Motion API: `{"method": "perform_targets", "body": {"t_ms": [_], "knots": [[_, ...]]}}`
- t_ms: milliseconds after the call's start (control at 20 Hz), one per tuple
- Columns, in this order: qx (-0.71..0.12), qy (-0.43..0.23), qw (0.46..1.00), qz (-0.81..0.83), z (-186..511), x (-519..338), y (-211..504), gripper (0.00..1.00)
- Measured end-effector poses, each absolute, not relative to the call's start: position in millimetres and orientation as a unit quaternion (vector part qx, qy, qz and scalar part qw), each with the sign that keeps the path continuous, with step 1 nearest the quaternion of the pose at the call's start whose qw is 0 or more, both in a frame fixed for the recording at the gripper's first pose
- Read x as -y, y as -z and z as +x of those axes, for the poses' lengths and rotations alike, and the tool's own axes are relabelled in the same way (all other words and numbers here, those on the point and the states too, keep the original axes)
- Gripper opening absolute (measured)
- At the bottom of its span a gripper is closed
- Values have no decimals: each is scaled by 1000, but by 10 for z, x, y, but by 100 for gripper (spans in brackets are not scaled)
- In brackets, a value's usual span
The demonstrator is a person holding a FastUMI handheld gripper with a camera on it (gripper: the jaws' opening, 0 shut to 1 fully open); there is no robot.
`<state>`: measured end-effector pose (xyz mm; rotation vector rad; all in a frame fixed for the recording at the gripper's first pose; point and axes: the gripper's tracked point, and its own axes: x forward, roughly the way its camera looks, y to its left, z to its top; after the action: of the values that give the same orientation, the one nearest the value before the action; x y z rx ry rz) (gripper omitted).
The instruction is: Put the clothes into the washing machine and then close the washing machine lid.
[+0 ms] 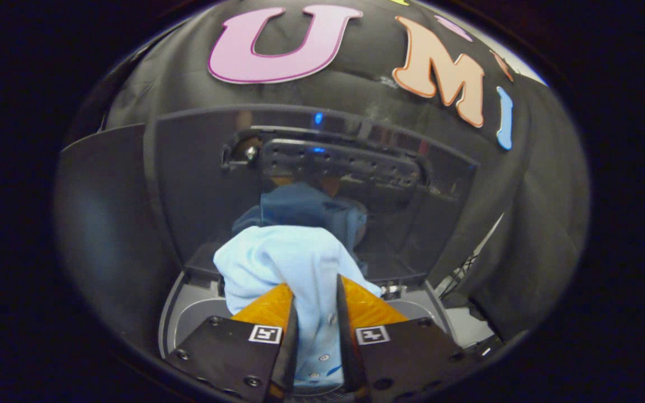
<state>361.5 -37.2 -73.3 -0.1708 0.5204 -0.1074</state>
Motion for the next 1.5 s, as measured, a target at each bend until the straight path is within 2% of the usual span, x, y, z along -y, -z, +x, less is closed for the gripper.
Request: {"method": "perform_targets", "body": {"t_ms": [250, 400, 800, 1150, 1500], "knots": [[-248, 36, 965, -75, 3665, 277, 760, 91], [-210, 12, 977, -32, 3708, 97, 545, 98], [-104, -33, 994, 26, 3527, -130, -408, 97], [-34, 11, 999, -28, 3351, 5, -1481, 97], [34, 10, 998, -48, 3504, -30, -2480, 98]]}}
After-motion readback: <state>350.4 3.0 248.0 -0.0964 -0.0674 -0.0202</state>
